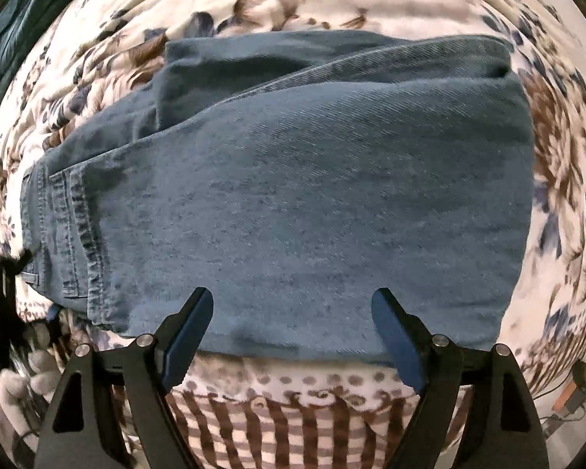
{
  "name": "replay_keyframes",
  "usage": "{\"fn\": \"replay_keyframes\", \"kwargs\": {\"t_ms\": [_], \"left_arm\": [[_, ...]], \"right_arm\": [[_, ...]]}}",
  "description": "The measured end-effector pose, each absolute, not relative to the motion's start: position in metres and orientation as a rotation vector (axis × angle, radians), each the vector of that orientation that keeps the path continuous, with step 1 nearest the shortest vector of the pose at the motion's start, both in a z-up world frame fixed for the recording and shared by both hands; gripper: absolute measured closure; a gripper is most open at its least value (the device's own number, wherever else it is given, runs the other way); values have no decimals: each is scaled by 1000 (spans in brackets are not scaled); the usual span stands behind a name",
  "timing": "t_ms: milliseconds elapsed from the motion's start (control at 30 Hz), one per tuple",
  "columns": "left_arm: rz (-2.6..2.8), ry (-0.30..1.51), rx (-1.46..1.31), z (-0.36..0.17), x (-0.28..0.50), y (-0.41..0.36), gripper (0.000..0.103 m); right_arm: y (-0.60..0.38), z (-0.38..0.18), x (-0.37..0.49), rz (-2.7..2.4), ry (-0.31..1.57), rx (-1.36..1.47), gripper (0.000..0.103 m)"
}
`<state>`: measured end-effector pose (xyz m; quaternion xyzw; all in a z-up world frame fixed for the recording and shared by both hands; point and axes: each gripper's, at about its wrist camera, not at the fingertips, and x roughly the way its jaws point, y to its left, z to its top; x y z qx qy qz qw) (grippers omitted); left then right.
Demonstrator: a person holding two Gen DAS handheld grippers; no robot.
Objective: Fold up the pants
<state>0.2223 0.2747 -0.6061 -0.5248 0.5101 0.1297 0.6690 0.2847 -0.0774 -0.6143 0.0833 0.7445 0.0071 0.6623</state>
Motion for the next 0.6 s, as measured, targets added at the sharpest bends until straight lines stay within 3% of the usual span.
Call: {"fn": "replay_keyframes", "kwargs": {"t_ms": [233,500,600], "left_arm": [[288,1028,-1376,-622,225,292,6],[163,934,-1256,-594,230,283,7],[172,1000,-1263,-618,233,287,7]], "right_arm": [[-75,-623,285,29,1719,235,17],[-81,-629,283,39,1730,248,17],[-84,-633,282,42,1738,249,17]]}}
